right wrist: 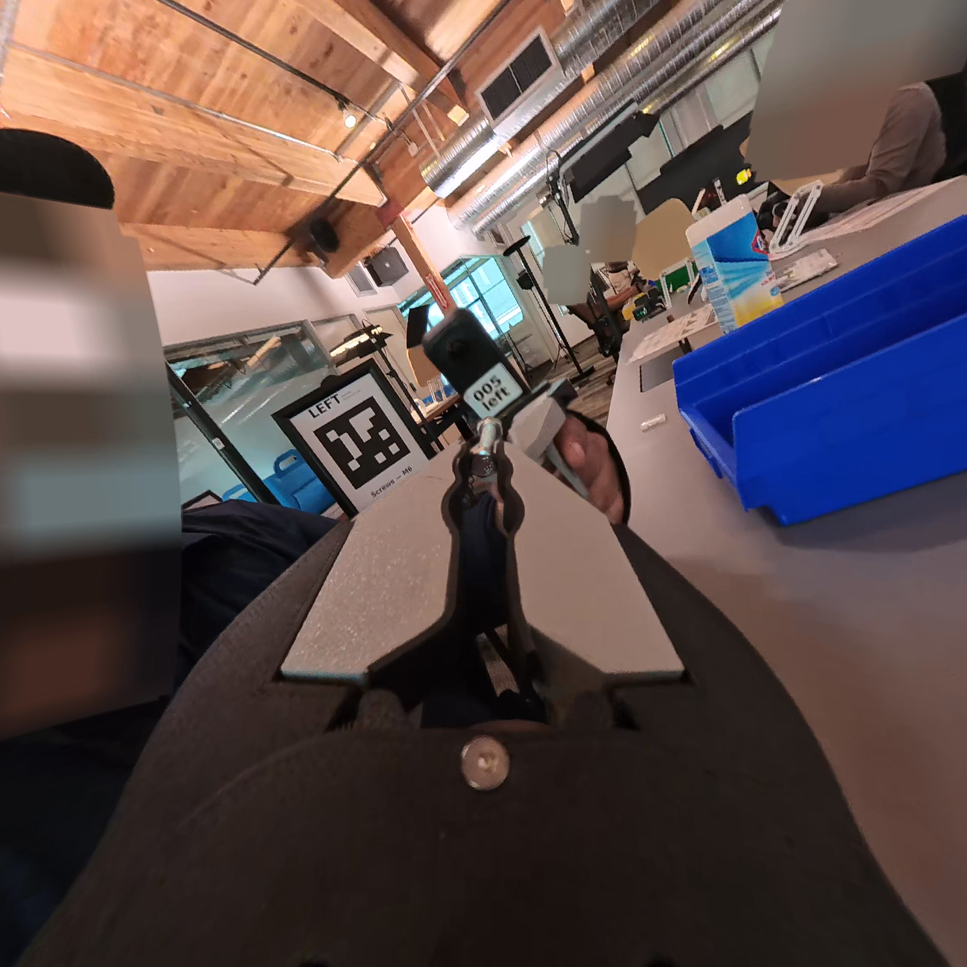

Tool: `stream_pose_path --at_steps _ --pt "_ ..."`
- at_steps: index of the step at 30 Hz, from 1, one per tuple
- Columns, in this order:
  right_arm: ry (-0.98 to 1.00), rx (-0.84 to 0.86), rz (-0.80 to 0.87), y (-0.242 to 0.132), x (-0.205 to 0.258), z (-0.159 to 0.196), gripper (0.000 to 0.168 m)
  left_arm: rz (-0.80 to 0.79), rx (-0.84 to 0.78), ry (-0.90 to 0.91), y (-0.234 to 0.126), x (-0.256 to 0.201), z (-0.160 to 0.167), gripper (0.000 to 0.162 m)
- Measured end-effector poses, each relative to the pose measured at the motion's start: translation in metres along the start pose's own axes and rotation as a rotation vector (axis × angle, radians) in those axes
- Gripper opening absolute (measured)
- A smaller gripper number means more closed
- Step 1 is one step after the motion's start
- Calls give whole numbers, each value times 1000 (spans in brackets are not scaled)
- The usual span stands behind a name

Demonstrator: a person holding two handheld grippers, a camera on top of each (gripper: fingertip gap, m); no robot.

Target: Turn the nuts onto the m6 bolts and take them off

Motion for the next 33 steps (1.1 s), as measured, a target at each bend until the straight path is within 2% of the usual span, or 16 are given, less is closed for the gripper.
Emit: stream_pose_path --at_steps 10,13,33 --pt "-34 -46 31 0 -7 0 7 1 -180 -139 10 5 -1 0" --pt "-40 -68 39 -2 -9 -1 6 33 -190 -173 13 1 -1 0" --pt "-21 -98 -9 0 -3 -1 6 -24 -260 -155 13 -1 -6 0"
Point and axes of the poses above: each gripper's, where its closed fingertips meet, y out along the fingers, z out of its underside, x = y × z across the jaws, the point moved 4 cm from there along -y, back along the fingers, and after that the axes turned 7 degrees about -y, right-handed, at the moved point
